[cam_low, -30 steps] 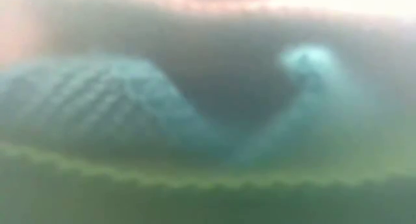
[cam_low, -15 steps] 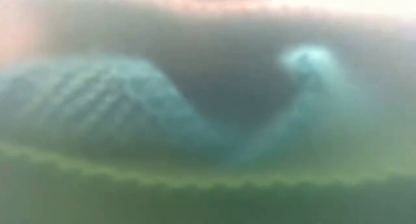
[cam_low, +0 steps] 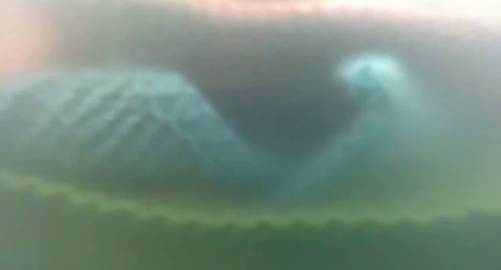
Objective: Fold microfiber towels
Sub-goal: Fold the orange microfiber cloth
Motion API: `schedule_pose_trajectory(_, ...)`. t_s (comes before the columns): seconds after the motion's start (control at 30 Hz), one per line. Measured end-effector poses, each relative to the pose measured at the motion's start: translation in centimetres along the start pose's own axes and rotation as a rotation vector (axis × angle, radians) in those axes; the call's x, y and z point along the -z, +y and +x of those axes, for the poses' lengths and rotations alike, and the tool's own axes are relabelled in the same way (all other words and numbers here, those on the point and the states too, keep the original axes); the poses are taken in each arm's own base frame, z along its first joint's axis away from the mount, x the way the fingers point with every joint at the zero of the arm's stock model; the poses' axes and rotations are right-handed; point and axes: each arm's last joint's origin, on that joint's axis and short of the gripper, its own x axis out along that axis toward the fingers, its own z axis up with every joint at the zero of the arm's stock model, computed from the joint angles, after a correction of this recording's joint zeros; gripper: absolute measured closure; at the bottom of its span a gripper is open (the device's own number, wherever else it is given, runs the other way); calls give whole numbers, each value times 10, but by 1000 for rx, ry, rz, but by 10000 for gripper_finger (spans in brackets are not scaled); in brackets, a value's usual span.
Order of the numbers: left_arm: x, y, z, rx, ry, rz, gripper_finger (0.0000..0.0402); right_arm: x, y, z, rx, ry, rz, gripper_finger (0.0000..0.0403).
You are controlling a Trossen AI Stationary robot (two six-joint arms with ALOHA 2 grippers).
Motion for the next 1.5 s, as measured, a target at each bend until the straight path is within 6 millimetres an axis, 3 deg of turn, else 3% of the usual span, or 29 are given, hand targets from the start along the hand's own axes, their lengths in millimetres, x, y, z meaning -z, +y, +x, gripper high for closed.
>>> schedule_pose_trajectory(0.17, 0, 0, 0, 1, 0, 5, 282, -19, -1, -5, -38, -137, -8, 394)
schedule_pose_trajectory(0.43, 1, -1, 0, 3, 1, 45, 282, -36, -20, -13, 60, -246, 25, 396)
schedule_pose_trajectory(0.6, 3, 0, 7, -21, 21, 90, 282, -40, -25, -16, 86, -266, 43, 401)
schedule_pose_trajectory(0.83, 33, -1, 48, -110, 225, 241, 282, -41, -26, -16, 89, -277, 58, 399)
schedule_pose_trajectory(0.93, 39, -5, 57, -142, 221, 256, 282, -41, -25, -16, 86, -275, 60, 399)
schedule_pose_trajectory(1.07, 41, -8, 58, -172, 179, 300, 282, -41, -25, -16, 85, -274, 66, 399)
schedule_pose_trajectory(1.27, 46, -15, 54, -234, 31, 537, 282, -41, -25, -16, 79, -269, 60, 399)
schedule_pose_trajectory(1.5, 45, -15, 55, -172, 90, 487, 282, -40, -24, -16, 70, -254, 36, 399)
